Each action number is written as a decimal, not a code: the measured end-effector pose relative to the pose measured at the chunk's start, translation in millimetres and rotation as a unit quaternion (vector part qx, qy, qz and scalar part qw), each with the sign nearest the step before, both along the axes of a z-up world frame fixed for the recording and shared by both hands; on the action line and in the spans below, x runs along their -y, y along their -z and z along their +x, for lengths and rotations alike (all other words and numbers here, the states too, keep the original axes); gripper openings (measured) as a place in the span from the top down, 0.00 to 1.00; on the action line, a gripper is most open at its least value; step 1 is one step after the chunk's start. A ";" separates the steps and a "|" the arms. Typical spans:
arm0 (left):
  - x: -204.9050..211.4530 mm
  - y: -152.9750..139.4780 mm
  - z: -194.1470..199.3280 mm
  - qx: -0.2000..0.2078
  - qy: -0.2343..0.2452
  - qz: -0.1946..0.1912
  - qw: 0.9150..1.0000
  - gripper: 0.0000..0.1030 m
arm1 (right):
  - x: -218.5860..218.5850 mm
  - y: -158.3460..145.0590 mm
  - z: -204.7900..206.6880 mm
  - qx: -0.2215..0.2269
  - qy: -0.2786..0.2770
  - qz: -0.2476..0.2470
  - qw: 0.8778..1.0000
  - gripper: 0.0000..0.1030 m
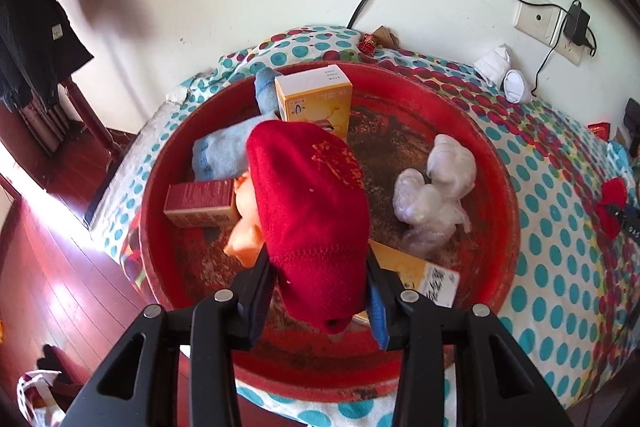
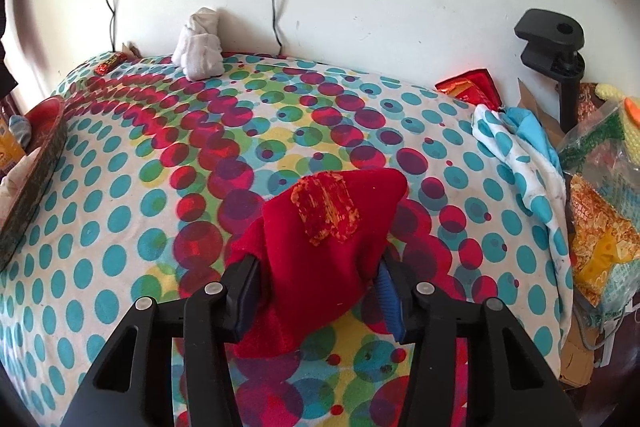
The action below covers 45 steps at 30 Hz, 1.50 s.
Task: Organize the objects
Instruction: 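Lower and release the red sock with the left gripper while the right gripper carries its sock to the basin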
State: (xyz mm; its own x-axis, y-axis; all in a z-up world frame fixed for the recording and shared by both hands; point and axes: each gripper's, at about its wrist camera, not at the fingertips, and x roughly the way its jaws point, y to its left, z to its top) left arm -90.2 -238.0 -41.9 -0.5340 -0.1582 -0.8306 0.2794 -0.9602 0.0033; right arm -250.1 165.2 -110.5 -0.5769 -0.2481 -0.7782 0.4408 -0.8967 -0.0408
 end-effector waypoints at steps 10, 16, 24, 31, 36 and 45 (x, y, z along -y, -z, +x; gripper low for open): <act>-17.5 1.8 19.0 -0.007 0.016 -0.009 1.000 0.60 | 35.2 -31.0 28.1 -0.003 -0.064 -0.032 0.997 0.55; -16.2 -2.2 21.8 -0.009 0.020 0.004 1.000 0.60 | 64.0 -48.2 47.3 0.005 -0.116 -0.055 0.992 0.55; 0.9 -8.4 22.4 -0.020 0.005 0.035 0.999 0.60 | 106.4 -65.8 76.1 0.015 -0.180 -0.075 0.981 0.54; 8.4 -13.1 12.7 -0.018 0.017 0.065 0.998 0.48 | 135.7 -64.9 108.3 0.023 -0.223 -0.076 0.972 0.54; 7.4 -18.7 13.8 -0.017 0.034 0.048 0.998 0.37 | 156.0 -64.6 121.0 0.020 -0.245 -0.070 0.967 0.54; 20.6 -29.1 22.4 -0.018 0.003 0.022 1.000 0.34 | 176.0 -53.0 116.8 0.048 -0.261 -0.063 0.962 0.53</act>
State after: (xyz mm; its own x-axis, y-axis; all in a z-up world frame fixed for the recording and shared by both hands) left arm -67.8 -258.7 -12.8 -0.5638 -0.1184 -0.8174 0.2732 -0.9607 -0.0493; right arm -133.3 -10.8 -57.5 -0.2741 -0.5807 -0.7666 0.8291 -0.5466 0.1176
